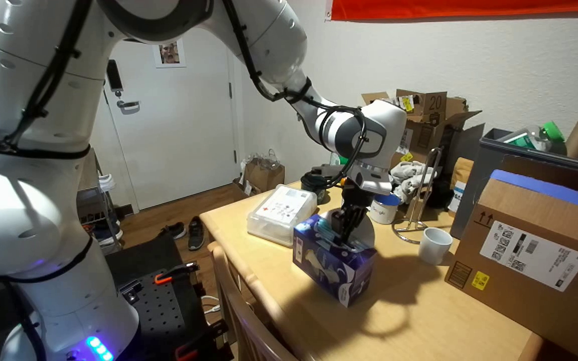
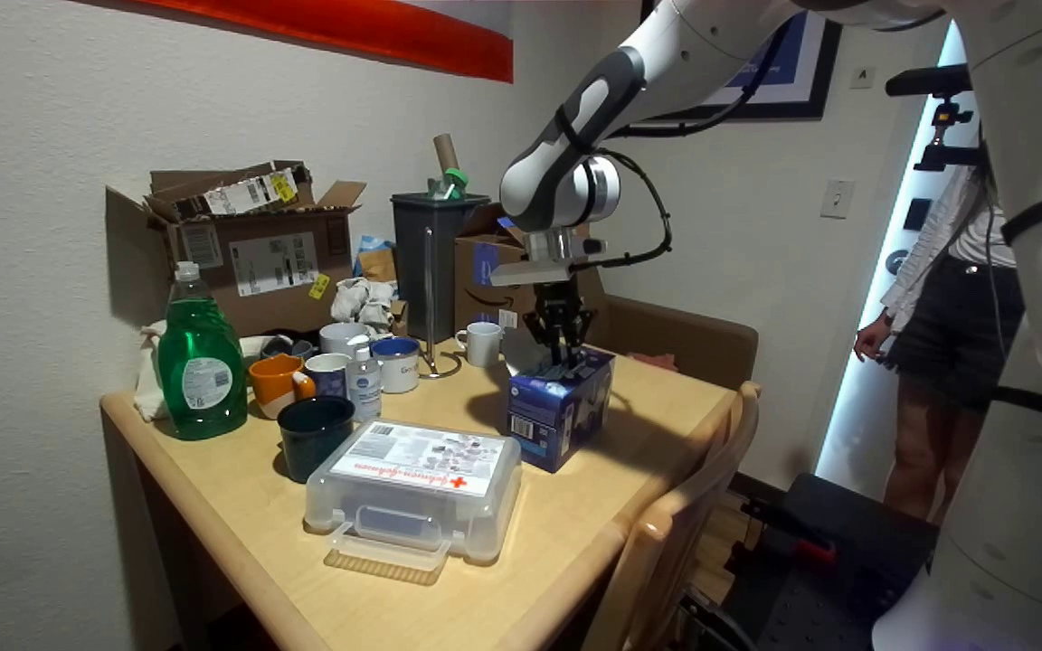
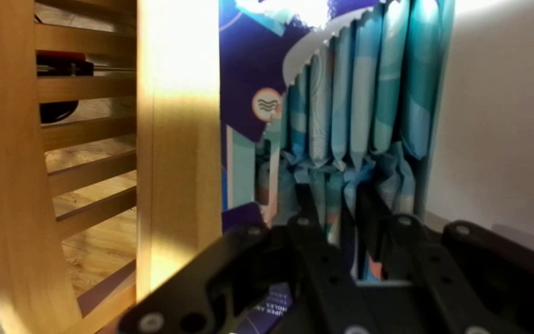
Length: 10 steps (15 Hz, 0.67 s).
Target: Take a packet out of the box and place it on the table
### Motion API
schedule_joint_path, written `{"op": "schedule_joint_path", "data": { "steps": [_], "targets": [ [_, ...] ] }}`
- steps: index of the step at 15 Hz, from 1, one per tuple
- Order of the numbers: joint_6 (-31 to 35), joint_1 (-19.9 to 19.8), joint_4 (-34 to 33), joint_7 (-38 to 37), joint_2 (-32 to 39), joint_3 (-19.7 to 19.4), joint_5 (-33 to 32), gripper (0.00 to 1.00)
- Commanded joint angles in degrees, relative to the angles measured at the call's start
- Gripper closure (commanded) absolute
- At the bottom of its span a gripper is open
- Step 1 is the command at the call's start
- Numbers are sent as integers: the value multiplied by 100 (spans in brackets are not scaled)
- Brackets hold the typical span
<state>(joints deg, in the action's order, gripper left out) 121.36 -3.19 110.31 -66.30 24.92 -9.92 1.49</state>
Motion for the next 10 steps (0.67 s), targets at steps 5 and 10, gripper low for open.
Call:
{"op": "schedule_joint_path", "data": {
  "steps": [5,10],
  "targets": [
    [-320,-20,-155,196,-50,17,44,85],
    [-409,-36,-241,241,43,25,83,80]
  ]
}}
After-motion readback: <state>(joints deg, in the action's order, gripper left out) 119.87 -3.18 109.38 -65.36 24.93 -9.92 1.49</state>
